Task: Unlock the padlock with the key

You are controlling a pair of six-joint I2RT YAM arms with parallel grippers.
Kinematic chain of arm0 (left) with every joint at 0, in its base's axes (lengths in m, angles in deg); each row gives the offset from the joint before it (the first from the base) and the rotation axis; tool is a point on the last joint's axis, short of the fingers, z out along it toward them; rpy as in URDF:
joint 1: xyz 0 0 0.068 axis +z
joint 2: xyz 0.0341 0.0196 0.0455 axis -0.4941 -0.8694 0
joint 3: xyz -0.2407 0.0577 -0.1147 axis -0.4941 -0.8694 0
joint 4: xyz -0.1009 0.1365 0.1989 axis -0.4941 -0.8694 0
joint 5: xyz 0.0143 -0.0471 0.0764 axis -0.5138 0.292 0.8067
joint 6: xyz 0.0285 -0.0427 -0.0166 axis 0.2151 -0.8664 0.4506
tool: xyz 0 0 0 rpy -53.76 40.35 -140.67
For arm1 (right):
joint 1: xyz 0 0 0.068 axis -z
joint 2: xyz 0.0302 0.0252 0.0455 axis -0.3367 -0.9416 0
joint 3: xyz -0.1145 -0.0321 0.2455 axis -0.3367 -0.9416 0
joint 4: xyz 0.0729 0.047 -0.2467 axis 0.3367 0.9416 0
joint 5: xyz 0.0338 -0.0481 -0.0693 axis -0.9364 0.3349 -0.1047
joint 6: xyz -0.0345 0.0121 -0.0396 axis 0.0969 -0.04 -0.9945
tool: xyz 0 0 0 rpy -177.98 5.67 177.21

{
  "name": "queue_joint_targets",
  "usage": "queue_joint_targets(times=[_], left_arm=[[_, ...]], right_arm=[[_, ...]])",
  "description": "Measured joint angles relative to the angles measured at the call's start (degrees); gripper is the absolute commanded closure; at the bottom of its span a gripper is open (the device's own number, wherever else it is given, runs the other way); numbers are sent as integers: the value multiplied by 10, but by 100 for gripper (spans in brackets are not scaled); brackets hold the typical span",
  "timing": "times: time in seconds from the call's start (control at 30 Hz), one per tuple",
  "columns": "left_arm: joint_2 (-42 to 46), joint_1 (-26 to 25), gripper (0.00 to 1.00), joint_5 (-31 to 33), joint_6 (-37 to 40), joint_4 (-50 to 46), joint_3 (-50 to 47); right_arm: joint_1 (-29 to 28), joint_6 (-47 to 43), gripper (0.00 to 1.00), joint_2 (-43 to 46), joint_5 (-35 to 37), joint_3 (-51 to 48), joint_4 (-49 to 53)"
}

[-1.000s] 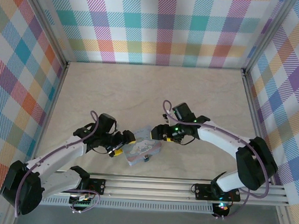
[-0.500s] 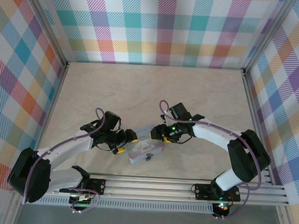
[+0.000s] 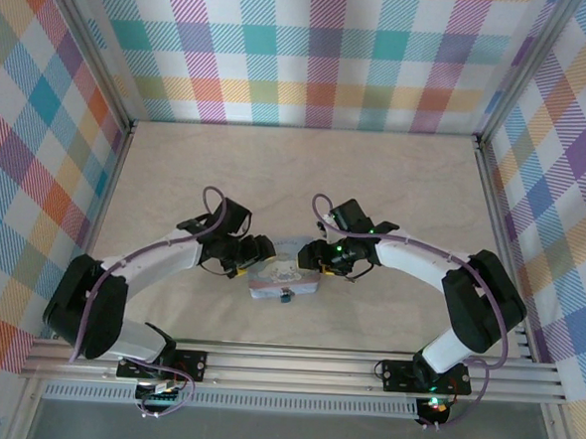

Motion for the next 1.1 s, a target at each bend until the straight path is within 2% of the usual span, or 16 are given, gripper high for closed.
queue_joint_targets(times=[0.3,0.67,1.1], left_arm=[[-95,23,25,23,51,30,92],[-170,47,26,7,85,89,149],[-253,69,25,4,106,106,237]], right_arm=[[2,10,32,-9,23,10,-1],[22,12,32,-25,23,16,-30],[59,7,31,-83,23,69,-52]])
